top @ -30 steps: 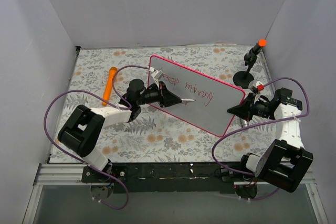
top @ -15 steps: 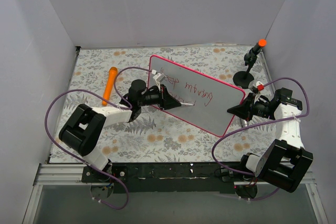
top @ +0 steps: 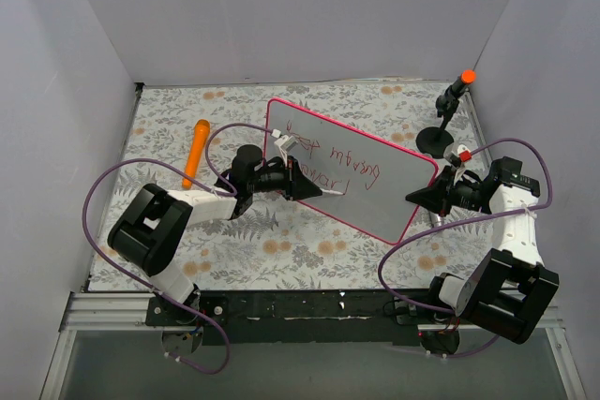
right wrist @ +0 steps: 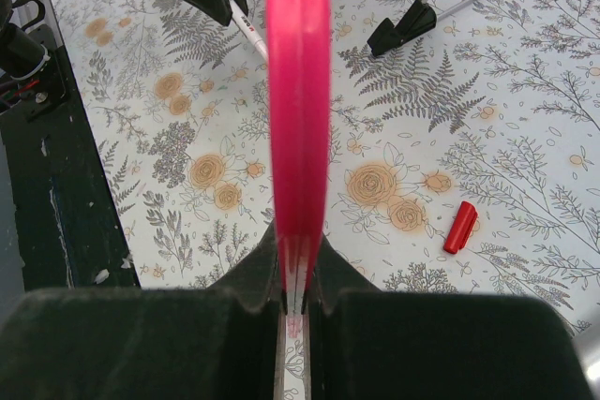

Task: Write a sentence on the whiteboard

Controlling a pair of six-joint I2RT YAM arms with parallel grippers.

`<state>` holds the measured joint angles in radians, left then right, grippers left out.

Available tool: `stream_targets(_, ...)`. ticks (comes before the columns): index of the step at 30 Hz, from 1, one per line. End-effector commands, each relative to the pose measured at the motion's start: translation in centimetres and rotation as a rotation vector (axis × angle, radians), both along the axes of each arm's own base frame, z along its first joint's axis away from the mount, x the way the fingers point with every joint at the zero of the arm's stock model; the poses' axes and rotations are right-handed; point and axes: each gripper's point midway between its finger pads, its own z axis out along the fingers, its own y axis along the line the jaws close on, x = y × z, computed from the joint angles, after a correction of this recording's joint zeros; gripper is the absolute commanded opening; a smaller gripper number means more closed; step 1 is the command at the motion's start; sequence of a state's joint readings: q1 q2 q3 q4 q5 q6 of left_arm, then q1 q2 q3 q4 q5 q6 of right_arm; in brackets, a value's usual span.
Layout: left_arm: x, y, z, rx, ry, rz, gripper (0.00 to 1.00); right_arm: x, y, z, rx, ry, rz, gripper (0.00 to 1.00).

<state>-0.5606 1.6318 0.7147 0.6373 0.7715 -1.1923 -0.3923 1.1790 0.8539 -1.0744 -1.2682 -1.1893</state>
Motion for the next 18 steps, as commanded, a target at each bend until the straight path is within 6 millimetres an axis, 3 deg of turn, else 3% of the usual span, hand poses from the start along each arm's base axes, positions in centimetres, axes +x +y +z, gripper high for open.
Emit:
stream_targets(1,1.2,-0.3,3.1,-0.052,-0.084,0.032,0.00,-0.1,-0.5,-1.2,-0.077,-0.019,0.013,0.01)
stream_targets(13,1.8,-0.4,5.4,-0.085,-0.127,0.046,0.00,-0.2,-0.5,-1.2,-0.079,-0.020,0.014,0.01)
stream_targets(18,2.1,0.5,6.3,-0.108,-0.137,0.071,0.00,-0.2,-0.5,-1.2,-0.080,-0.023,0.015,0.01)
